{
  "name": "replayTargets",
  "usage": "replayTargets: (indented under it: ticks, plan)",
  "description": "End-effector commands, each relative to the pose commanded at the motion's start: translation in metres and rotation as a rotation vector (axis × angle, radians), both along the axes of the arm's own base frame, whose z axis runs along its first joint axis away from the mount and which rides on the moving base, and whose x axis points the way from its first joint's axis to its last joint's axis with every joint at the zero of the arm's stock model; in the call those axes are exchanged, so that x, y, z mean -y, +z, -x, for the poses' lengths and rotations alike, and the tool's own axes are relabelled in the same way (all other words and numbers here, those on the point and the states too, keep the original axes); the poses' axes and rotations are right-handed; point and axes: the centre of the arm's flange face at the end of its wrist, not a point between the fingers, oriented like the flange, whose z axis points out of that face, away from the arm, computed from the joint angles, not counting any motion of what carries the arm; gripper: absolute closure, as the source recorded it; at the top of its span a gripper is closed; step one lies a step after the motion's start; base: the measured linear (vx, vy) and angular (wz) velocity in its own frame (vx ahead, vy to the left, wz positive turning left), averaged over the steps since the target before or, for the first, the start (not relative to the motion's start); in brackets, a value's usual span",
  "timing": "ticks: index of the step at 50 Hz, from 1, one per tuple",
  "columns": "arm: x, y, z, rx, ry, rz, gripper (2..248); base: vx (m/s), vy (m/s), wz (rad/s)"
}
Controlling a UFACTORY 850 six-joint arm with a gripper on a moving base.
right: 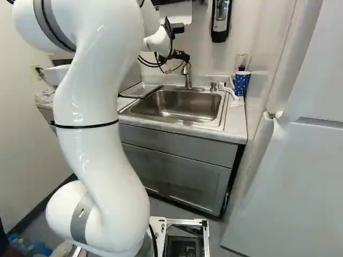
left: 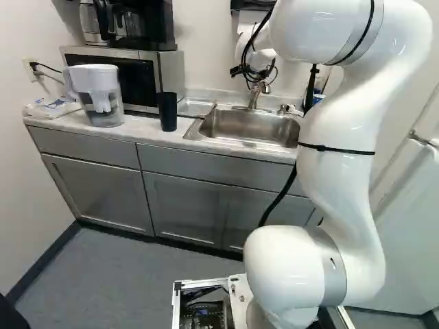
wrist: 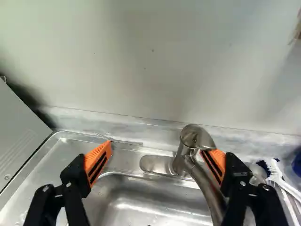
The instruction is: Rinse the cup and place it in the tray
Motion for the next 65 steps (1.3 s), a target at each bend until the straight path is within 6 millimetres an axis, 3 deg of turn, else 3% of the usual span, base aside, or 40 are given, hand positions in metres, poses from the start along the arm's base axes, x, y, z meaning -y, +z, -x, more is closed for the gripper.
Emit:
replayTargets:
  ticks: [65]
  plan:
    - [-0.0074,0.0057,0.0011,0.06,0.011,0.007,3,0.0,0.0,0.0]
